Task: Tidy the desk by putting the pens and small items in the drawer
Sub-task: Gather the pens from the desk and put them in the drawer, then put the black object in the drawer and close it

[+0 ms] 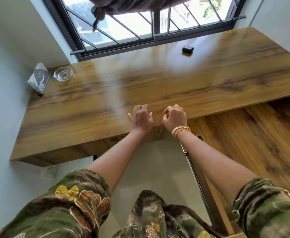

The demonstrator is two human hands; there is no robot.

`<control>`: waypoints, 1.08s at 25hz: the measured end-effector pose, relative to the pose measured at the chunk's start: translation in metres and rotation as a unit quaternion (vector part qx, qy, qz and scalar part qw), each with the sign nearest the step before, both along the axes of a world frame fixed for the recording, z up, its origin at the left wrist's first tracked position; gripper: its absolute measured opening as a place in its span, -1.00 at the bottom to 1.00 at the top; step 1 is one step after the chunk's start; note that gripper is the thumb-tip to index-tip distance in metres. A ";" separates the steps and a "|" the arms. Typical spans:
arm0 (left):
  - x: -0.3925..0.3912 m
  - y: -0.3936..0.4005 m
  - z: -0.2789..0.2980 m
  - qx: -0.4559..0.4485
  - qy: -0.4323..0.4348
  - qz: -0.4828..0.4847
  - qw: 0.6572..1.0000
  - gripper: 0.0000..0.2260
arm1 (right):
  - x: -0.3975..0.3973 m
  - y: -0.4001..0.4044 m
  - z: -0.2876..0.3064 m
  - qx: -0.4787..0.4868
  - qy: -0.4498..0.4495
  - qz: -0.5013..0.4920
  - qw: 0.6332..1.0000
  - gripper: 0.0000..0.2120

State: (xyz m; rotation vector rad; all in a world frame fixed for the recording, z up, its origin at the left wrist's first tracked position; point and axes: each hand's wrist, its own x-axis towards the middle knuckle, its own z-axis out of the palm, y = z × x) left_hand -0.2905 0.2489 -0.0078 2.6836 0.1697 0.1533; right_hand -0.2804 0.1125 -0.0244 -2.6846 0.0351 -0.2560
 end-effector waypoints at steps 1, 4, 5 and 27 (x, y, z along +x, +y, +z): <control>0.010 0.006 0.001 -0.003 -0.001 0.007 1.000 -0.61 | 0.011 0.006 0.001 -0.004 0.002 0.001 1.000 -0.82; 0.036 0.017 0.001 -0.016 -0.003 0.022 1.000 -0.62 | 0.041 0.018 0.000 0.007 0.018 0.011 1.000 -0.80; 0.044 0.019 0.000 -0.018 -0.001 0.022 1.000 -0.62 | 0.051 0.022 -0.001 0.021 0.023 0.013 0.999 -0.79; 0.293 -0.007 -0.035 0.084 0.104 -0.058 0.989 -0.45 | 0.384 -0.062 0.003 -0.146 -0.025 -0.101 0.984 -0.67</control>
